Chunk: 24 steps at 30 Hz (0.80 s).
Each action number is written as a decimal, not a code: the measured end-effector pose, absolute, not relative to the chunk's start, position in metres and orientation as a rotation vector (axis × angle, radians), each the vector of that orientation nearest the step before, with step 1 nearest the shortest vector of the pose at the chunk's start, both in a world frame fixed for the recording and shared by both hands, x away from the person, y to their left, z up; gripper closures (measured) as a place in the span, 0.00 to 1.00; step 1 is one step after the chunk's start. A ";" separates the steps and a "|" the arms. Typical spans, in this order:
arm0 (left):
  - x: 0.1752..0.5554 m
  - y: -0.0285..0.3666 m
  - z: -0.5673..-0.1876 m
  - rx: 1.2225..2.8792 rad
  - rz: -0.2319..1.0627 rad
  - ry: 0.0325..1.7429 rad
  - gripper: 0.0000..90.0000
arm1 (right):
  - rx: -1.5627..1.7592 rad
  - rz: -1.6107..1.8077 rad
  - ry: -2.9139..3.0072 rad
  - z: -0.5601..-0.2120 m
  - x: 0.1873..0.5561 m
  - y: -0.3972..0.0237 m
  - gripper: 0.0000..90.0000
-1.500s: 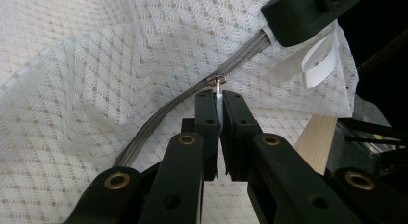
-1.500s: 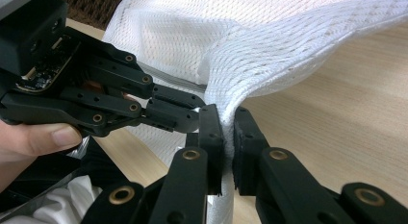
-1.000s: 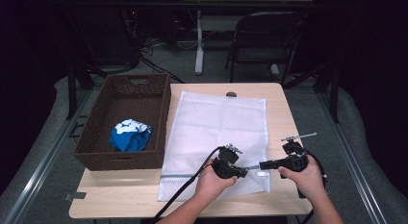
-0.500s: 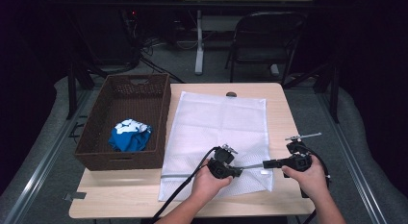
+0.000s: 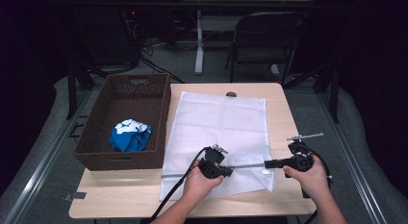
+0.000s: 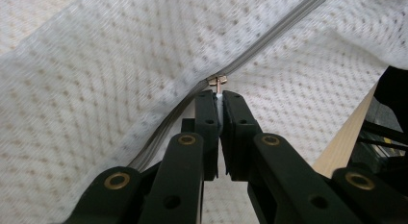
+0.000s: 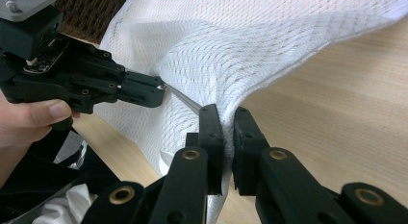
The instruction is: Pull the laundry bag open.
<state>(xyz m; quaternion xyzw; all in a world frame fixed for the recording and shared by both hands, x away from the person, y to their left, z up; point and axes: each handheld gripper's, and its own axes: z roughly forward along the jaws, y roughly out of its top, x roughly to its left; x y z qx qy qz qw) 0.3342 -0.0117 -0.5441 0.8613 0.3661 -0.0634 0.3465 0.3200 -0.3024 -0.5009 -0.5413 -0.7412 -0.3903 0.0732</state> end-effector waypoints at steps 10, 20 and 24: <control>0.334 0.000 -0.546 2.235 -0.156 0.973 0.96 | -1.633 -1.177 -2.211 -0.502 0.320 -0.305 0.94; 0.332 0.010 -0.546 2.241 -0.142 0.993 0.96 | -1.637 -1.177 -2.211 -0.502 0.320 -0.307 0.94; 0.332 0.015 -0.548 2.236 -0.149 1.005 0.96 | -1.642 -1.174 -2.209 -0.502 0.320 -0.308 0.94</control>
